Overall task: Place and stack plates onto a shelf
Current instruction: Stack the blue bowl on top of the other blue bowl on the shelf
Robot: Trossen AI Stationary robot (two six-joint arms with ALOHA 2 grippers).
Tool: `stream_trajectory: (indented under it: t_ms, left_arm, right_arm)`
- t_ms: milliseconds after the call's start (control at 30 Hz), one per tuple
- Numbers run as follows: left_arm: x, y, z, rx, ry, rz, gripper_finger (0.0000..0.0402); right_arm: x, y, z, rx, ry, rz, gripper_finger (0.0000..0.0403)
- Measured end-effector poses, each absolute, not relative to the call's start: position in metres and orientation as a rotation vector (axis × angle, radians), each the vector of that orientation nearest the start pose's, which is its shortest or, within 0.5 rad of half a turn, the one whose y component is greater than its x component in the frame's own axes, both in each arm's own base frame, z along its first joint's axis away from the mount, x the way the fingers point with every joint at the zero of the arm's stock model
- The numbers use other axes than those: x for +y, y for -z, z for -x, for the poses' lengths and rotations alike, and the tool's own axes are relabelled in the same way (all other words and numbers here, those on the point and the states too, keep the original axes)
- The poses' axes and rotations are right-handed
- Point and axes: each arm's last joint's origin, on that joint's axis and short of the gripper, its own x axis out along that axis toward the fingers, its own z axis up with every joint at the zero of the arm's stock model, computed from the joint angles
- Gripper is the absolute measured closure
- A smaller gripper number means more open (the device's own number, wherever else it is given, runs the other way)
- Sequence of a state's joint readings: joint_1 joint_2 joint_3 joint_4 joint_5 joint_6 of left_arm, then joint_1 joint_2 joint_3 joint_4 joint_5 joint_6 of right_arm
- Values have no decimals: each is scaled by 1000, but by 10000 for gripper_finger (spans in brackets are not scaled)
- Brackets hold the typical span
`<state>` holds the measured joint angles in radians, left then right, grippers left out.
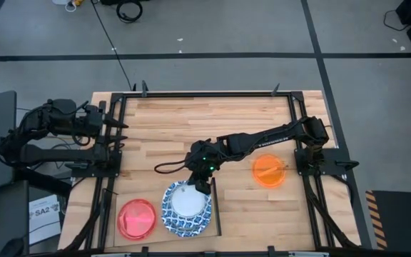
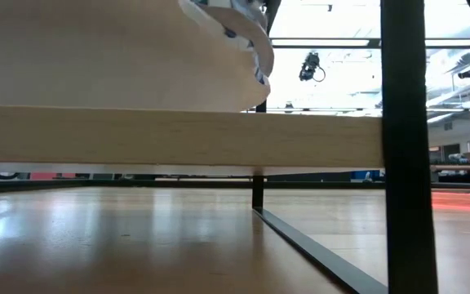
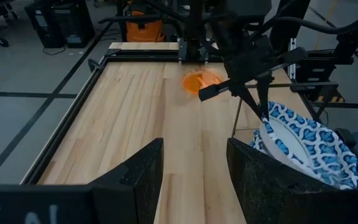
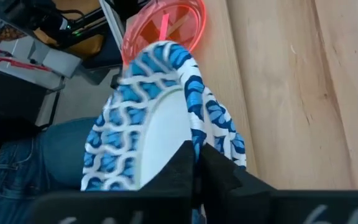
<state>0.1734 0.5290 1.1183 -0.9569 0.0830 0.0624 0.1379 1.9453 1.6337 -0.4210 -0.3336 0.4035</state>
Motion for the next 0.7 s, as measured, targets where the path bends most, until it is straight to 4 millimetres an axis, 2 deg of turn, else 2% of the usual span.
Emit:
stream_trajectory:
  t_ms: [67,267,400,700]
  left_arm:
    - [7,-388,-52,367,-78,-15,219]
    - [7,-388,-52,367,-78,-15,219]
    - [7,-388,-52,367,-78,-15,219]
    - [7,-388,-52,368,-78,-15,219]
  right_arm:
    - [69,-268,-434,819,-289,-462,392]
    - [61,-268,-435,824,-259,-516,387]
    - [58,-268,-435,839,-310,-559,395]
    - [73,-270,-434,829,-344,-542,393]
